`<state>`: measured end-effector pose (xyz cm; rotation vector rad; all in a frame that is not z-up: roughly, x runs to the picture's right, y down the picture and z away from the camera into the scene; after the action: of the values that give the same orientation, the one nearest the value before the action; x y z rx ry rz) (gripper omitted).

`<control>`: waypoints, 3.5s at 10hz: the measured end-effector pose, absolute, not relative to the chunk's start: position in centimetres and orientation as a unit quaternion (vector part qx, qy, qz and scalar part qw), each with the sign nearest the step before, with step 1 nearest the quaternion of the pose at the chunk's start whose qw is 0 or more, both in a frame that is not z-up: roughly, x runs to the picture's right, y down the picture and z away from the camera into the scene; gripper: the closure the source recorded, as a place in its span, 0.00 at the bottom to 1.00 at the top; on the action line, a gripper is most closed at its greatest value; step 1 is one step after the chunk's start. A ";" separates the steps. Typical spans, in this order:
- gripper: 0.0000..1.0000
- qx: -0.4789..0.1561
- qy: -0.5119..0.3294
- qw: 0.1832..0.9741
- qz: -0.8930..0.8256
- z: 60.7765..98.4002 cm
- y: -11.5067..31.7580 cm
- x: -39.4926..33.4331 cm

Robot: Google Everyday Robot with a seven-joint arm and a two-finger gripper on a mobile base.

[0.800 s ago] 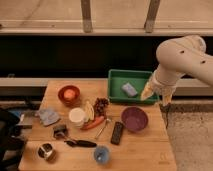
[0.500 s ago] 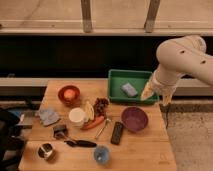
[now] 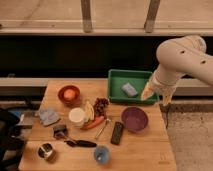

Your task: Place grapes in metal cup

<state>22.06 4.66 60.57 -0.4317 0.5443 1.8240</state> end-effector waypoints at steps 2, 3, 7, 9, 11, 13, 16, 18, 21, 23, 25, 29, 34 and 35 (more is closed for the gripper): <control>0.35 -0.183 0.231 0.560 0.774 60.6 4.7 22.1; 0.35 -0.183 0.231 0.560 0.774 60.6 4.7 22.1; 0.35 -0.183 0.231 0.560 0.774 60.6 4.7 22.1; 0.35 -0.183 0.231 0.560 0.774 60.6 4.7 22.1; 0.35 -0.183 0.231 0.560 0.774 60.6 4.7 22.0; 0.35 -0.182 0.233 0.570 0.766 60.7 4.5 21.9; 0.35 -0.196 0.221 0.617 0.729 62.0 3.7 17.8; 0.35 -0.215 0.205 0.653 0.696 63.5 3.1 12.8; 0.35 -0.246 0.181 0.696 0.649 66.3 2.2 5.7; 0.35 -0.255 0.170 0.703 0.641 66.8 2.1 3.5; 0.35 -0.252 0.173 0.703 0.642 66.9 2.1 3.8; 0.35 -0.268 0.167 0.702 0.639 68.3 3.2 2.6; 0.35 -0.301 0.169 0.710 0.613 74.3 7.5 -2.7; 0.35 -0.303 0.173 0.712 0.610 75.6 8.1 -3.1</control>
<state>-3.12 8.12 75.57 -0.6708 0.3840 1.3530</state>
